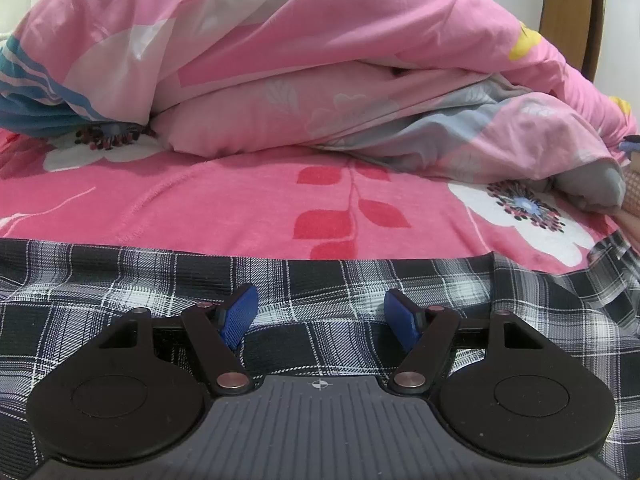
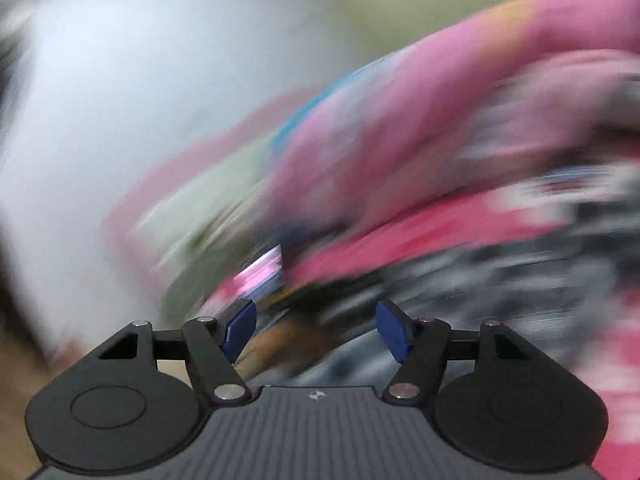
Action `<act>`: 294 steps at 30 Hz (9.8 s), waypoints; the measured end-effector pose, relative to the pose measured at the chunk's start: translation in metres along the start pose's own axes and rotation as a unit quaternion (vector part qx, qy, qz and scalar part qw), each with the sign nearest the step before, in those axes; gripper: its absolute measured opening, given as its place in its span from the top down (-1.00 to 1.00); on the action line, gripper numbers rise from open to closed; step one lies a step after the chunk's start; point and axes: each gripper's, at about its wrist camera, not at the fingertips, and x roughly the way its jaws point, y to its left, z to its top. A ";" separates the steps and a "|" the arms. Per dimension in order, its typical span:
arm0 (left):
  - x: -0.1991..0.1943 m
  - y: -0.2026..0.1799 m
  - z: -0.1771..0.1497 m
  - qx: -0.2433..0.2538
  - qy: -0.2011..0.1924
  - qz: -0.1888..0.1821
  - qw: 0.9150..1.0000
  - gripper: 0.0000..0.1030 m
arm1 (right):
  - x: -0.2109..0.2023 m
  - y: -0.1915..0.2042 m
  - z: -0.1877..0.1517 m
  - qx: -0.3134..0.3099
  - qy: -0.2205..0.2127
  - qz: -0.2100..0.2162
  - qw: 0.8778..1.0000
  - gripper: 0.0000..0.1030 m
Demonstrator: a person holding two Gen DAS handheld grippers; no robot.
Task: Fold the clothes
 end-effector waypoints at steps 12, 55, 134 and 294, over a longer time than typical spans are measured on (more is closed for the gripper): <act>0.000 0.000 0.000 0.004 0.002 0.002 1.000 -0.36 | -0.024 -0.188 0.051 0.222 -0.166 -0.376 0.884 0.14; 0.000 0.002 -0.002 -0.006 0.000 -0.005 1.000 -0.37 | 0.010 -0.005 -0.012 -0.256 0.047 -0.328 0.908 0.30; 0.001 0.004 -0.004 -0.012 -0.001 -0.010 1.000 -0.40 | 0.021 -0.022 0.008 -0.226 0.151 -0.148 0.951 0.90; 0.000 0.015 -0.001 -0.027 0.002 -0.042 0.999 -0.59 | 0.063 0.148 -0.061 -0.300 0.079 0.027 0.950 0.89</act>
